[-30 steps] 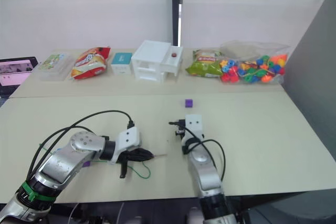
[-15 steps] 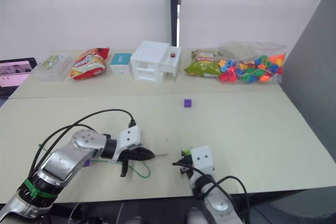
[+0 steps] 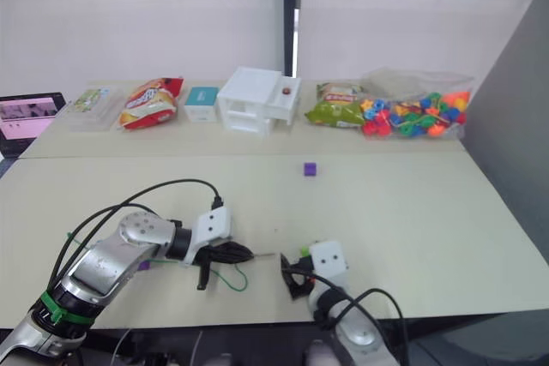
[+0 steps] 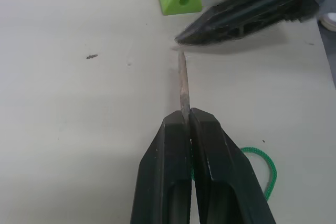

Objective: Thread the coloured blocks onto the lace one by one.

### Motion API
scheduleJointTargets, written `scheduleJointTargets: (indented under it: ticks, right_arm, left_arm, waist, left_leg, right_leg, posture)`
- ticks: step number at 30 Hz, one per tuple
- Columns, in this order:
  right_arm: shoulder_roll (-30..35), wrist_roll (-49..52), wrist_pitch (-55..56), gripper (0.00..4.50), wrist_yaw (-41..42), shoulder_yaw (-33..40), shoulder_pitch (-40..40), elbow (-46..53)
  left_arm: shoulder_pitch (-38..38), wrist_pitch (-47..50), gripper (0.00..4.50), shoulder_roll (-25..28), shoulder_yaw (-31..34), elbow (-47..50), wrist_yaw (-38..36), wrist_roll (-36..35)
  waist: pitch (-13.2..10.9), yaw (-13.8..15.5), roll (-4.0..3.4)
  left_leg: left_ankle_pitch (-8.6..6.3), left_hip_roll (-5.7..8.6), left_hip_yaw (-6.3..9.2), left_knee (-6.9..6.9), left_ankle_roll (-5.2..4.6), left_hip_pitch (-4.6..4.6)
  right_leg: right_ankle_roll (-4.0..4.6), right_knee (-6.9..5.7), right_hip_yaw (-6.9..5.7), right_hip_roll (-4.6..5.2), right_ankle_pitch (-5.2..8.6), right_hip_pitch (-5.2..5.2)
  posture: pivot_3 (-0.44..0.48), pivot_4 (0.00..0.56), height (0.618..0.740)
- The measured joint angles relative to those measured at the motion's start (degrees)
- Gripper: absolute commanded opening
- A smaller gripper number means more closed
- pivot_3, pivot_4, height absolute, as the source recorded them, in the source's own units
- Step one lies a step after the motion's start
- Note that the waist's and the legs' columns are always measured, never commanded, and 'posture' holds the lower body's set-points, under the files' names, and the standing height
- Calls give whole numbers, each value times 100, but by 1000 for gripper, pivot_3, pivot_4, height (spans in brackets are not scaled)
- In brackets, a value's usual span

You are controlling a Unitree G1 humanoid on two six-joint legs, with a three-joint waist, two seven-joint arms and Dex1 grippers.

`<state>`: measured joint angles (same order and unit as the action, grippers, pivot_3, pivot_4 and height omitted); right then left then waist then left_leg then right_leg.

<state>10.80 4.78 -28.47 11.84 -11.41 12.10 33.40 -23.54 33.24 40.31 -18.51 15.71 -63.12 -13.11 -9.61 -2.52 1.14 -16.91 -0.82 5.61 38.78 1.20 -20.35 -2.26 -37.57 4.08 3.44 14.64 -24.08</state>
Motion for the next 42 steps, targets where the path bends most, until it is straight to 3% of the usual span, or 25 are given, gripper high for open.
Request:
scheduleJointTargets:
  ticks: [6, 9, 14, 20, 25, 35, 42]
  right_arm:
    - [1136, 777, -188, 4458, 1331, 424, -639, 238]
    - [2803, 1461, -486, 4458, 3081, 496, -1429, -3]
    - [3840, 1547, -288, 4458, 4834, 100, -2748, -1088]
    - [3730, 790, 917, 4458, 5949, -792, -3833, -2585]
    - [3398, 351, 1774, 4458, 6478, -1104, -4350, -3757]
    - [3037, 214, 2323, 1304, 6883, -1069, -4560, -4494]
    - [3039, 213, 2128, 1290, 6867, -994, -4479, -4315]
  left_arm:
    - [10, 0, 0, -35, -4, 3, 22, 0]
    - [8, 0, 0, -59, -23, 2, 55, 0]
    - [1, 9, 0, -151, -68, 15, 81, -5]
    - [20, 68, 0, -187, -87, 83, 137, -24]
    - [56, 159, 0, -198, -89, 201, 190, -42]
    - [188, 319, 0, -181, -90, 482, 249, -56]
    - [177, 368, 0, -196, -90, 485, 254, -61]
  waist:
    - [-1, -11, 0]
    - [-9, 3, -5]
    - [-10, 6, -4]
    - [-11, 4, -3]
    - [-11, 12, -3]
    - [-10, 0, -4]
    - [-10, 3, -4]
  left_leg:
    - [0, -1, 0, -2, -1, 3]
    - [0, 0, -1, 8, -2, 6]
    - [-1, -1, 1, 5, -3, 5]
    - [-1, 1, -1, 7, -3, -3]
    - [-1, 2, -1, 8, -3, -7]
    - [-1, 0, 0, 7, -3, 3]
    - [-1, 1, 0, 9, -3, 5]
  right_leg:
    - [0, -3, 0, -3, 0, 2]
    - [0, 7, -1, -3, 0, 17]
    - [0, 13, -3, -4, 0, 17]
    - [1, 0, -2, 1, -1, 3]
    - [1, 0, -2, 4, -2, -1]
    - [2, -8, -1, 2, -2, 3]
    - [2, -12, -1, 2, -2, 4]
  posture:
    - [0, 150, 740]
    - [0, 150, 740]
    - [0, 150, 740]
    - [0, 150, 740]
    - [0, 150, 740]
    - [0, 150, 740]
    - [0, 150, 740]
